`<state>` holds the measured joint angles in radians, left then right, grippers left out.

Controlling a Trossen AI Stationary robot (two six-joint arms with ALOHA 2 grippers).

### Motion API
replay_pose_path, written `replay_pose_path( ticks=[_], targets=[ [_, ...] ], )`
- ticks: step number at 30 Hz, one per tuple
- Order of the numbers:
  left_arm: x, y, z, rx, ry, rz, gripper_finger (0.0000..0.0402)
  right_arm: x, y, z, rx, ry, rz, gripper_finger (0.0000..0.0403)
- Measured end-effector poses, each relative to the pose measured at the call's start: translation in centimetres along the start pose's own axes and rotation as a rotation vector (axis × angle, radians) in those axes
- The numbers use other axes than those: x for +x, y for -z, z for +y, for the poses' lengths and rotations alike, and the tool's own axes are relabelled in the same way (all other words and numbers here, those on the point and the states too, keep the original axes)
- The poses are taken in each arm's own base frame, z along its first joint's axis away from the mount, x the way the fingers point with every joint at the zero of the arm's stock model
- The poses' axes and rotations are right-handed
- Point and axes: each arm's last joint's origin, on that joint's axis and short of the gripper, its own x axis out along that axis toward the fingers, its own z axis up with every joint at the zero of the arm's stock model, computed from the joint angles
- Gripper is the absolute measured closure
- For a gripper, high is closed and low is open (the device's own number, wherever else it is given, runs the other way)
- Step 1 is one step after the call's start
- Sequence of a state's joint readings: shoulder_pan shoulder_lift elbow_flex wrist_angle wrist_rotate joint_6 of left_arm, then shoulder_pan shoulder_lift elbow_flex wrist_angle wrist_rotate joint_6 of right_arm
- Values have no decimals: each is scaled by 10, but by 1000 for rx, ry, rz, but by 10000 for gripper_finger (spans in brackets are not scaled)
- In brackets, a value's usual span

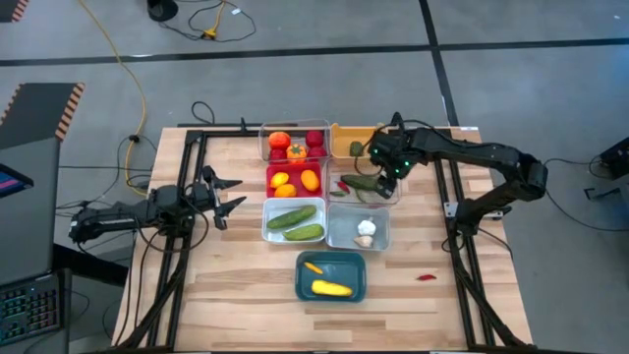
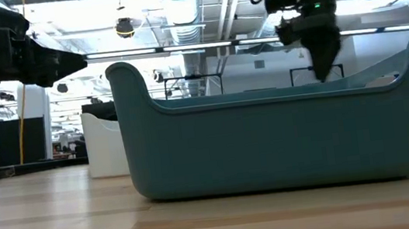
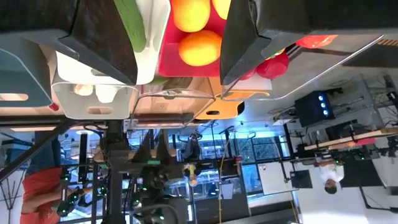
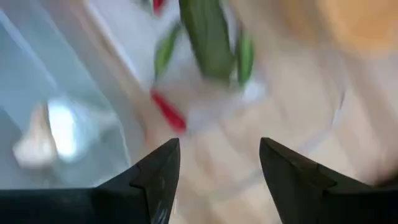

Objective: Sort produce into baskets
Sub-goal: Put the red chili pepper into the bottom transparent bin

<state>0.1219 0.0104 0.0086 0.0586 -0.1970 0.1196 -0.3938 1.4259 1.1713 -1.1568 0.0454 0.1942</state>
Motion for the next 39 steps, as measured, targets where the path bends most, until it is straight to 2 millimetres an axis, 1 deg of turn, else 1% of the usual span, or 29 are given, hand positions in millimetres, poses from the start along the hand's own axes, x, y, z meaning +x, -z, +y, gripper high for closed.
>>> replay_pose_path(
  ticks=[3,6,12,16,20,26,29,33,36,39],
  targets=[
    [0,0,0,0,0,0,184,-1,11,6,28,17,101,154],
    [0,0,0,0,0,0,184,-3,21,14,11,34,176,154],
    [0,0,0,7,0,1,184,-5,32,39,-58,37,195,154],
    [0,0,0,16,0,1,184,-7,46,58,-61,60,229,155],
    [0,0,0,17,0,1,184,-1,71,81,-86,83,305,155],
    [0,1,0,17,-2,1,184,16,117,117,-103,20,425,155],
    [0,1,0,16,-16,3,184,21,137,135,-124,-19,420,155],
    [0,0,1,16,-24,2,184,19,160,154,-180,-59,385,155],
    [0,0,1,4,-25,2,184,17,176,164,-237,-75,370,155],
    [0,0,1,-9,-27,2,184,14,189,169,-277,-59,323,155]
  ],
)
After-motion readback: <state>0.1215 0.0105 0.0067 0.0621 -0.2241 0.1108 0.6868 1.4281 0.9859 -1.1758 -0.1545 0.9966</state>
